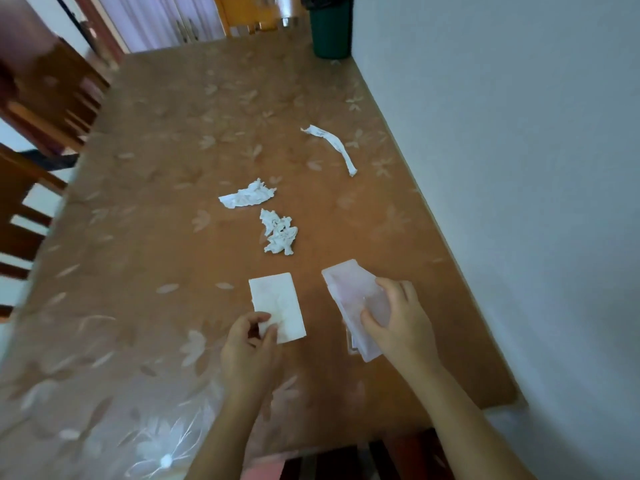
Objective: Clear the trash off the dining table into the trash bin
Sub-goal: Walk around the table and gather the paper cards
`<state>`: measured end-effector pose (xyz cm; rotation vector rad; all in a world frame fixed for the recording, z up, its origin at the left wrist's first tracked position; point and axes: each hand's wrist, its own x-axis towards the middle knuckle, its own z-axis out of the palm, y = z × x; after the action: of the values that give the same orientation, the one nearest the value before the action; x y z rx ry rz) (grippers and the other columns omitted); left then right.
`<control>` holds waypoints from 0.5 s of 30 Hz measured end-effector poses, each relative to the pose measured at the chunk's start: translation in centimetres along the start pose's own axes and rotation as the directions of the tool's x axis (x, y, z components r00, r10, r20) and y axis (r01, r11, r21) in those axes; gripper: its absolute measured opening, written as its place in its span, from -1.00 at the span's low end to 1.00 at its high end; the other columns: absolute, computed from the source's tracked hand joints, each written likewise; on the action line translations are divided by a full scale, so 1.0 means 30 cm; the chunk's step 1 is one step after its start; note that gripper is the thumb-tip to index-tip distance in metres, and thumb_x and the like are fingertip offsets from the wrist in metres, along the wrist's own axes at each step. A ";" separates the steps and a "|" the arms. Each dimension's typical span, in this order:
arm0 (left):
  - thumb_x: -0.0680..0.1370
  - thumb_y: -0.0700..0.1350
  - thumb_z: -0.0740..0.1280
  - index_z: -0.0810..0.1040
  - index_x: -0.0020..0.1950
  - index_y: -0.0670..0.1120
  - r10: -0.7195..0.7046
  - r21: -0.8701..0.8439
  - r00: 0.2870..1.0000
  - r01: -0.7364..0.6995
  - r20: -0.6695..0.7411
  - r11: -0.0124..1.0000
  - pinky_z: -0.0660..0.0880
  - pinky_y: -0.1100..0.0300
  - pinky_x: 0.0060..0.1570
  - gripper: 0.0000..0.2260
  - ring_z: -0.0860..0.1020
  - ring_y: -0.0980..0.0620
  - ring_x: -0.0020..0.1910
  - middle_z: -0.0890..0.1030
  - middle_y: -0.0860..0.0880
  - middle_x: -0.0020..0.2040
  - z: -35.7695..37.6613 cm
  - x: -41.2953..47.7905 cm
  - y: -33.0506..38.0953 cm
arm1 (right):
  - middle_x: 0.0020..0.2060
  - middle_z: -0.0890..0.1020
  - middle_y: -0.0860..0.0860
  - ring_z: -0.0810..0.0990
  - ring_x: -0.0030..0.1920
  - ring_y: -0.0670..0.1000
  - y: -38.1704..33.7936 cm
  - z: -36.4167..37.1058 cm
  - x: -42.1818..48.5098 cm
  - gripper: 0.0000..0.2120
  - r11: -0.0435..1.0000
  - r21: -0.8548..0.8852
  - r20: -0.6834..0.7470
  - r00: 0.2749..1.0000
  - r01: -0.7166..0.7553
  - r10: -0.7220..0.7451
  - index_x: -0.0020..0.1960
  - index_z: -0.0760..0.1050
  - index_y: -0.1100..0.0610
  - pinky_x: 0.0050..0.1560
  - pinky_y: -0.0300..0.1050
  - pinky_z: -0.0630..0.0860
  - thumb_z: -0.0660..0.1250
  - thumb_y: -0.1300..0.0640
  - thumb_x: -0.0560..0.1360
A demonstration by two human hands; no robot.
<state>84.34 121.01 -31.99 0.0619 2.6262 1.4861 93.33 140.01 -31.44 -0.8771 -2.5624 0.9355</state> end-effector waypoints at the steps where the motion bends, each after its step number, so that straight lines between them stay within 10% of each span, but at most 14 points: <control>1: 0.46 -0.26 0.36 0.53 -0.06 -0.04 -0.013 -0.014 0.999 0.012 -0.032 1.000 0.34 0.39 -0.47 -0.86 0.40 0.08 -0.43 0.42 0.05 -0.37 -0.048 -0.023 -0.007 | 0.06 0.44 -0.03 0.43 -0.11 -0.12 -0.028 0.012 -0.019 -0.57 1.000 0.017 0.025 0.999 0.026 -0.027 0.20 0.35 0.00 -0.28 -0.30 0.42 0.37 -0.03 0.38; 15: 0.45 -0.23 0.36 0.50 -0.13 0.11 -0.147 -0.099 0.923 0.119 -0.355 0.988 0.35 0.33 -0.34 -0.79 0.46 0.13 -0.32 0.50 0.06 -0.27 -0.689 -0.288 -0.283 | 0.06 0.44 0.00 0.51 -0.08 0.00 -0.601 0.275 -0.298 -0.59 0.871 0.070 0.271 0.831 0.487 -0.487 0.21 0.37 0.04 -0.23 -0.23 0.39 0.34 0.02 0.39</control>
<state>90.48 98.19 -27.98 -0.4316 2.7705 1.6855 88.58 119.45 -26.25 -0.0571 -2.8100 0.9412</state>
